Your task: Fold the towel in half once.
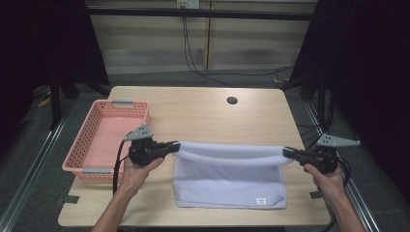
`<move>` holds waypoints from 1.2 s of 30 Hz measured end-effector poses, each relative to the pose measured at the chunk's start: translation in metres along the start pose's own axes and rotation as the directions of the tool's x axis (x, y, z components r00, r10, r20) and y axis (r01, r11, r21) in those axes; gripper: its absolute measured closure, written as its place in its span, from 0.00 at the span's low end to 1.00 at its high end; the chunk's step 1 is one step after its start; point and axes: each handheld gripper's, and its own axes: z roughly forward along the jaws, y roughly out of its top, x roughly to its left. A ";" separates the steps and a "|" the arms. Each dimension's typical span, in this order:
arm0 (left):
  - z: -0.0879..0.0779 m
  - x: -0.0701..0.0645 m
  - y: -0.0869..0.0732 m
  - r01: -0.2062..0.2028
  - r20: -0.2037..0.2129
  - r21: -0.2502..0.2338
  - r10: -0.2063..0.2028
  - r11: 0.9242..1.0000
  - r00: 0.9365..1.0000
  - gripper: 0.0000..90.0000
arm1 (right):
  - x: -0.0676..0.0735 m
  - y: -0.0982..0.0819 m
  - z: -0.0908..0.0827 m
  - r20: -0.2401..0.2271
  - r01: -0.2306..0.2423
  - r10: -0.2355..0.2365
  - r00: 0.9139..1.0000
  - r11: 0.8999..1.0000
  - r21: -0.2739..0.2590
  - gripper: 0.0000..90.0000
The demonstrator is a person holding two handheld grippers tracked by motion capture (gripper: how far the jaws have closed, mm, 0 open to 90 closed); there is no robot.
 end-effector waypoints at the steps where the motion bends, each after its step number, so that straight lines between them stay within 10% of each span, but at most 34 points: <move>1: -0.002 -0.001 -0.007 0.007 0.001 0.014 -0.007 1.000 1.000 0.94 | 0.004 -0.004 -0.002 -0.005 -0.002 0.002 1.000 1.000 0.010 0.93; 18: -0.018 -0.031 -0.076 -0.015 0.057 0.253 0.001 0.967 0.998 0.88 | 0.046 -0.065 -0.020 -0.078 0.021 -0.006 0.997 0.981 0.192 0.81; 24: -0.030 -0.027 -0.072 -0.001 0.041 0.166 -0.006 0.986 0.999 0.76 | 0.046 -0.068 -0.031 -0.085 -0.023 0.037 0.996 0.988 0.154 0.61; 32: 0.022 0.004 -0.054 0.026 -0.030 0.255 -0.019 0.967 0.999 0.70 | 0.021 -0.055 0.010 0.075 -0.067 0.052 0.996 0.977 0.204 0.47; 36: 0.037 0.002 -0.056 0.023 -0.078 0.324 0.003 0.946 0.997 0.68 | 0.013 -0.052 0.029 0.111 -0.056 0.031 0.993 0.970 0.236 0.46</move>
